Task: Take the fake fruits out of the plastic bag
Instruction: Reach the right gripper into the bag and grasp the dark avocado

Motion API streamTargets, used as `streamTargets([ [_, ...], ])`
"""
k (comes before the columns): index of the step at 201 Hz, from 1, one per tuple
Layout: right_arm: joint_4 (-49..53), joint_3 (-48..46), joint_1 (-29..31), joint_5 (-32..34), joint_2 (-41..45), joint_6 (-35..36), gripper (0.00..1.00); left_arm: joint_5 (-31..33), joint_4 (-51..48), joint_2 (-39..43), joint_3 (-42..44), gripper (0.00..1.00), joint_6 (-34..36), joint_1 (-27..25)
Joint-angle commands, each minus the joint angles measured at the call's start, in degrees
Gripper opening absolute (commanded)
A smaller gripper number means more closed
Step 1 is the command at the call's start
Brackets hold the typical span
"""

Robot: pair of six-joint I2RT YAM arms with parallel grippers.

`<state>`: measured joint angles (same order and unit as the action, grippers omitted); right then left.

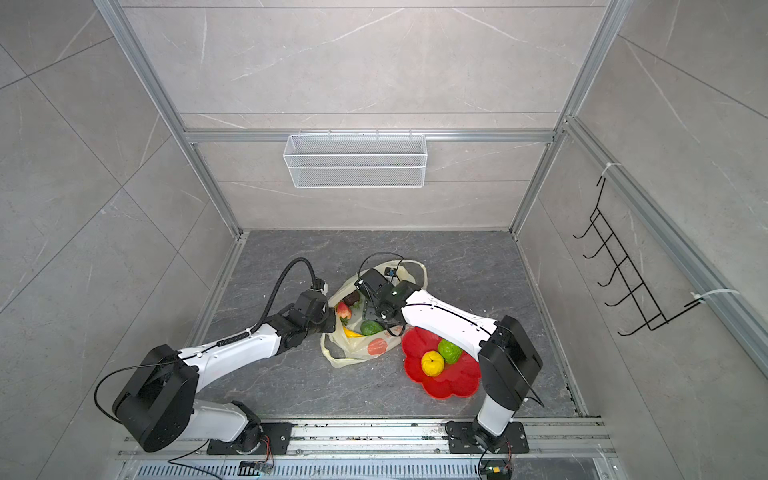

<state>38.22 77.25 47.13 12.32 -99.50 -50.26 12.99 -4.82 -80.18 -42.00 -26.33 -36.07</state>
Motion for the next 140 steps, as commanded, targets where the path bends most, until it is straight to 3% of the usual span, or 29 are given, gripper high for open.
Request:
streamTargets([
  [1, -1.5, 1.2, 0.0, -1.4, -3.5, -0.5, 0.76, 2.5, -0.8, -0.2, -2.2, 0.12, 1.6, 0.0],
  [82, 7.4, 4.4, -2.1, 0.3, -6.7, 11.6, 0.77, 2.6, -1.0, -0.3, -2.4, 0.14, 1.7, 0.0],
  [140, 8.5, 5.3, -4.7, -2.9, -9.4, 16.7, 0.75, 3.4, -0.8, -0.7, -2.4, 0.15, 1.8, 0.0],
])
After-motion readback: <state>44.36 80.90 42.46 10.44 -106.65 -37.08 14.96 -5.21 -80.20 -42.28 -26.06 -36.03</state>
